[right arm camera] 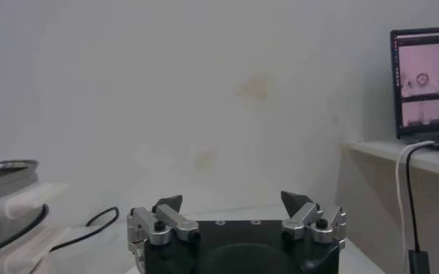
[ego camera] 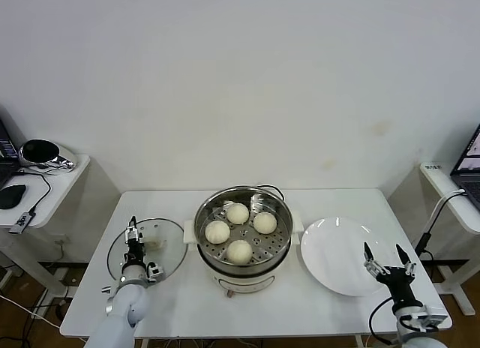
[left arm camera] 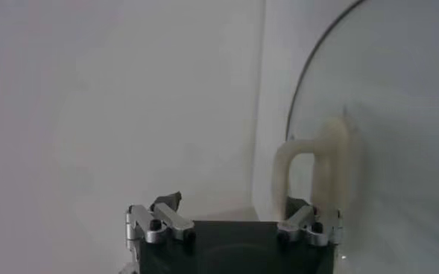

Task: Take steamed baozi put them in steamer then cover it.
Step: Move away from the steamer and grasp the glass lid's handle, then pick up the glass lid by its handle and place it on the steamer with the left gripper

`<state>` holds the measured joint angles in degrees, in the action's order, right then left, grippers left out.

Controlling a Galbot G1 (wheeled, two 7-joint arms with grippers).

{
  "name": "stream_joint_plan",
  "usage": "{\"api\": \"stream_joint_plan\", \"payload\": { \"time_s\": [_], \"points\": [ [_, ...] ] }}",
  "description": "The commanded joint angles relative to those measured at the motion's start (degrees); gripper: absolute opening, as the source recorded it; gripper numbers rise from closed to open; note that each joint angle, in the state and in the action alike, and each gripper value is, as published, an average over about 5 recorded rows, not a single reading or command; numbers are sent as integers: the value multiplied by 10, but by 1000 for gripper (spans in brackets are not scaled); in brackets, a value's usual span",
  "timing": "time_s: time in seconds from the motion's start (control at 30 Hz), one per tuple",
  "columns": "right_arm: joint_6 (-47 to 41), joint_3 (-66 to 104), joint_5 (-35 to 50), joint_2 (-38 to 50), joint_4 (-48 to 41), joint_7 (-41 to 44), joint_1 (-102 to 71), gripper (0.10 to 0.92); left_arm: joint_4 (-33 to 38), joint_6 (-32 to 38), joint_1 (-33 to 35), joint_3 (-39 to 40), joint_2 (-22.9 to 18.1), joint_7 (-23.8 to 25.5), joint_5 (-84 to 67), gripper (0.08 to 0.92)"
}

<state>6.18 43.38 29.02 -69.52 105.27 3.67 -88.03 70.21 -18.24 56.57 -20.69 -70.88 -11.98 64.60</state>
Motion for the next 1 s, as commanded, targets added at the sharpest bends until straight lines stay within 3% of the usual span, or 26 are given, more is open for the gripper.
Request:
{"api": "stream_joint_plan", "payload": {
  "time_s": [0.03,0.7,0.83,1.0],
  "points": [
    [-1,0,-3,0,1,0,-1,823,-23,5,-2,1,0,-16,-11,759],
    [-3,-10,-10,-7,4,-1,5,823,7,16,18,-3,10,-28,-17,186],
    [-4,-11,-9,-7,5,-2,8,823,38,13,33,-12,13,-17,-10,144],
    [-10,-14,-2,-15,11,-7,10,823,131,4,75,-36,22,5,-21,144]
  ]
}}
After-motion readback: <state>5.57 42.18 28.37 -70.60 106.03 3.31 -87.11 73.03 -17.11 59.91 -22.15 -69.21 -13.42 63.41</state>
